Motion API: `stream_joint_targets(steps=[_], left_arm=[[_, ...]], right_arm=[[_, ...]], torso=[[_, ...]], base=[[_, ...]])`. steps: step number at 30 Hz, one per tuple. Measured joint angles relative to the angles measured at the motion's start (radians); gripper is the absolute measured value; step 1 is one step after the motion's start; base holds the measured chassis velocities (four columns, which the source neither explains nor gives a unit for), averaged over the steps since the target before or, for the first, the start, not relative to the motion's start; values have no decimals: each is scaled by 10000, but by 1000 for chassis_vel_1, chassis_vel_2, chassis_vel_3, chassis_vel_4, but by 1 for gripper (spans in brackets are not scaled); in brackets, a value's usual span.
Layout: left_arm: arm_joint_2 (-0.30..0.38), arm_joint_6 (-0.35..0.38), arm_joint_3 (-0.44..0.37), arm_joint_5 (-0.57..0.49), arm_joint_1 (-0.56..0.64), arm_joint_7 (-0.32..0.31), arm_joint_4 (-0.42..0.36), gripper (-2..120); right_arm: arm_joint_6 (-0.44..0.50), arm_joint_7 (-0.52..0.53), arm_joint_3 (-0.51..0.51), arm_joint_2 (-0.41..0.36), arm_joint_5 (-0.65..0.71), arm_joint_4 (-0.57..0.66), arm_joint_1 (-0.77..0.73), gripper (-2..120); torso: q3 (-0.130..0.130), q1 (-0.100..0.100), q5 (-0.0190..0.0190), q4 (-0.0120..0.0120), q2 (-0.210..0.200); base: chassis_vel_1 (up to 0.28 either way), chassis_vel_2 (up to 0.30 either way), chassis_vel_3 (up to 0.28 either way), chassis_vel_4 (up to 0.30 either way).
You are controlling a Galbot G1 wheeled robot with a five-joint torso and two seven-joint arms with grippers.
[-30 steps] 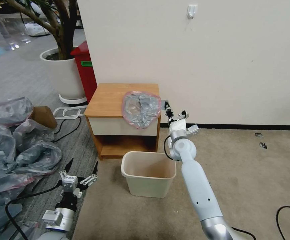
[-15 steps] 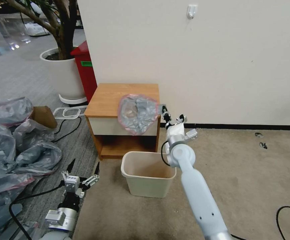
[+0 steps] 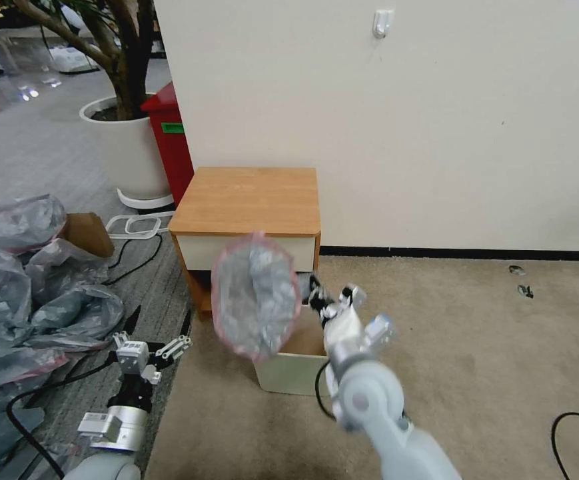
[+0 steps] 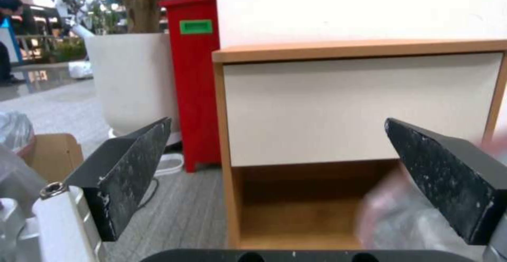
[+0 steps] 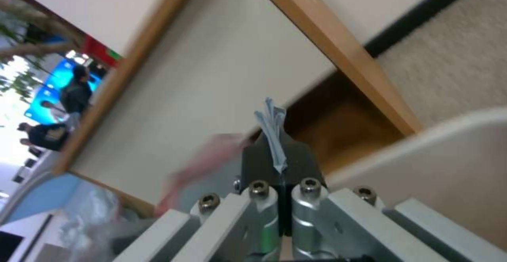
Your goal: Pick up the garbage bag from the table and place it over the trash can.
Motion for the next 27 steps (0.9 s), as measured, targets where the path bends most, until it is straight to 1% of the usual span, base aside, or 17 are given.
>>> stream_joint_targets(steps=[5,20,22,24,25,26,27], left_arm=[[-32,-46,32,13,29,0,3,100],[56,-16,250,139,-72,20,10,100],[125,2,290,167,-71,38,0,100],[358,344,378,172,-20,85,-118,100],[358,344,378,172,-20,85,-118,100],[446,522,407,101,8,170,-180,100],[660,936,450,-156,84,495,-336,100]], right_arm=[[134,-30,58,178,-313,-268,-254,0],[130,-17,69,279,-1098,-200,-775,0],[130,14,72,288,-1251,-155,-825,7],[132,367,42,318,-1708,-6,-907,19],[132,367,42,318,-1708,-6,-907,19],[132,484,28,335,-1840,16,-921,22],[132,643,2,360,-2033,36,-938,27]], torso=[[0,0,0,1,0],[1,0,0,0,0],[1,0,-1,1,0],[1,0,-1,0,0],[1,0,-1,0,0],[0,0,-1,1,0],[1,0,-1,1,0]], base=[[0,0,0,0],[0,0,0,0],[0,0,0,0],[0,0,0,0],[0,0,0,0],[0,0,0,0],[0,0,0,0]])
